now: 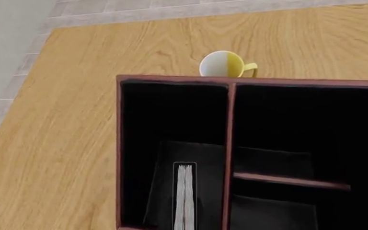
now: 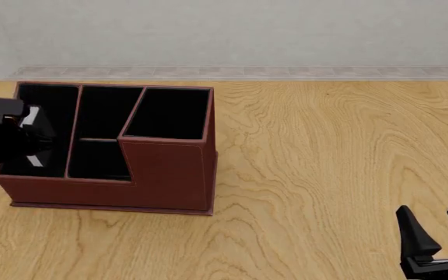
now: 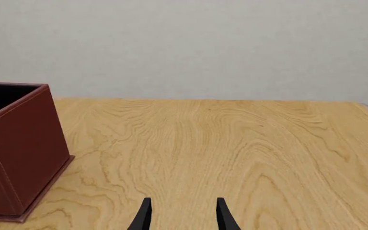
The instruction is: Pick up the book and place it in the left compartment of the caddy.
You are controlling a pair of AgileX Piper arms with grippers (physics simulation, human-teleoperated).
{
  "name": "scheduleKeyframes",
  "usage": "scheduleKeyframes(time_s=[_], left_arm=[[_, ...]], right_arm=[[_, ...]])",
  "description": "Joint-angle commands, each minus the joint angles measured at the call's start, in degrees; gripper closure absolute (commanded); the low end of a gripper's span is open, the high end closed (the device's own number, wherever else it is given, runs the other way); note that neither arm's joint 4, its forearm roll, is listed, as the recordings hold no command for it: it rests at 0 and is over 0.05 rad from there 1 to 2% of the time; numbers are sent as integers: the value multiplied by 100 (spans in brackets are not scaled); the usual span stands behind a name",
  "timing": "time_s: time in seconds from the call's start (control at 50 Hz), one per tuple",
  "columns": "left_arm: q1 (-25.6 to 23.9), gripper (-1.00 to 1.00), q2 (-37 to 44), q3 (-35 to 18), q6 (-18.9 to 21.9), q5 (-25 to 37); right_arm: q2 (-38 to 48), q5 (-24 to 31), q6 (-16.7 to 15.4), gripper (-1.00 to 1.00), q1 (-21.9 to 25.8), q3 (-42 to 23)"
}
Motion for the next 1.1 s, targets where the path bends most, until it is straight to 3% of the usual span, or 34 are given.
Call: scheduleKeyframes(time_s=[0.02, 1.1], left_arm=[[28, 100, 59, 14, 69, -177], [234, 100, 459, 265, 90, -709]], right_arm=[[0, 0, -2, -100, 1, 0], [3, -2, 2, -100, -1, 0]])
